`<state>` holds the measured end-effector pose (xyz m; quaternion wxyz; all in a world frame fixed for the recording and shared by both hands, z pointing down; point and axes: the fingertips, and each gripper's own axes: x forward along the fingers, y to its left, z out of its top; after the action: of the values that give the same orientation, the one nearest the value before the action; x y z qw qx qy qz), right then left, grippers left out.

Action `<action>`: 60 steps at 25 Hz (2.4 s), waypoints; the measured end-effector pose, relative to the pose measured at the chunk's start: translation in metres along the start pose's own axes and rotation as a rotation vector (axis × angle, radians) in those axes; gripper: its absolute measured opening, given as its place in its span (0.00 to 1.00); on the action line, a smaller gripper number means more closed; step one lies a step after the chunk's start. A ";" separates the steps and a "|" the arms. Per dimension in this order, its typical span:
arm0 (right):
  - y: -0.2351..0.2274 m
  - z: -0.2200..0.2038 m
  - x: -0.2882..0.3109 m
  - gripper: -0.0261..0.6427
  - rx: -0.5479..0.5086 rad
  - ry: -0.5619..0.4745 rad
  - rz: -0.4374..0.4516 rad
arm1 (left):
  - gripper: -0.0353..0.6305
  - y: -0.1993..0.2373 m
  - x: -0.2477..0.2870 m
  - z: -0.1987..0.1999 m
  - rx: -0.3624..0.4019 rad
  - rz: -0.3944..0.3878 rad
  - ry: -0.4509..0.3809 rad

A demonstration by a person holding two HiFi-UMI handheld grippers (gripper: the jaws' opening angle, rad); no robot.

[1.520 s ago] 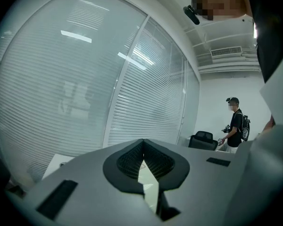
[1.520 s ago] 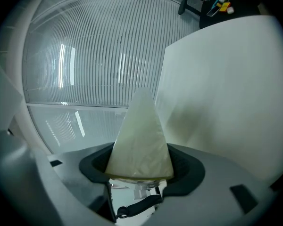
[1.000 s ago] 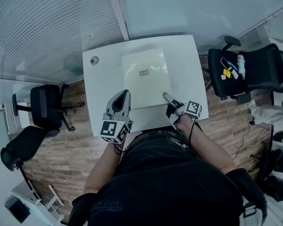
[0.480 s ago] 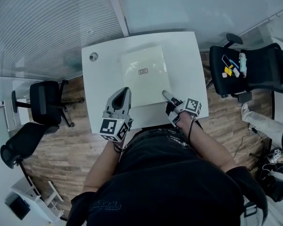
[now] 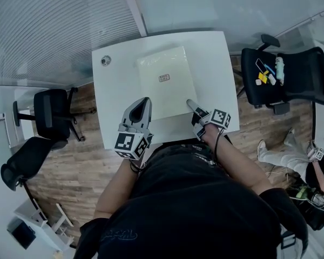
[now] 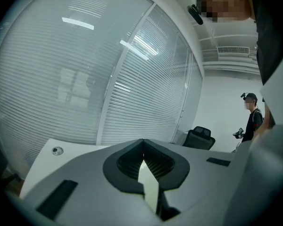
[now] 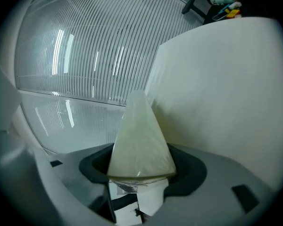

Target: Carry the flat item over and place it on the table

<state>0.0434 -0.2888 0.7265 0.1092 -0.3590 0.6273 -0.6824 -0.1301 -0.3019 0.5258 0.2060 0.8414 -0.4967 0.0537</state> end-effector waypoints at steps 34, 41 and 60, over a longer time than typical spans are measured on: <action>-0.021 0.024 -0.003 0.36 -0.834 0.043 -0.356 | 0.07 0.008 0.002 -0.005 0.015 0.040 0.012; 0.034 0.024 -0.009 0.28 -0.991 -0.039 -0.292 | 0.07 0.005 -0.016 0.003 0.031 0.029 -0.016; 0.169 -0.034 -0.054 0.07 -1.290 -0.221 -0.078 | 0.07 -0.013 -0.076 0.028 0.096 -0.047 -0.133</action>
<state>0.0106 -0.2619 0.5513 -0.0891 -0.4430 0.8823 -0.1320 -0.1599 -0.2461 0.4740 0.1333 0.8634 -0.4863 0.0164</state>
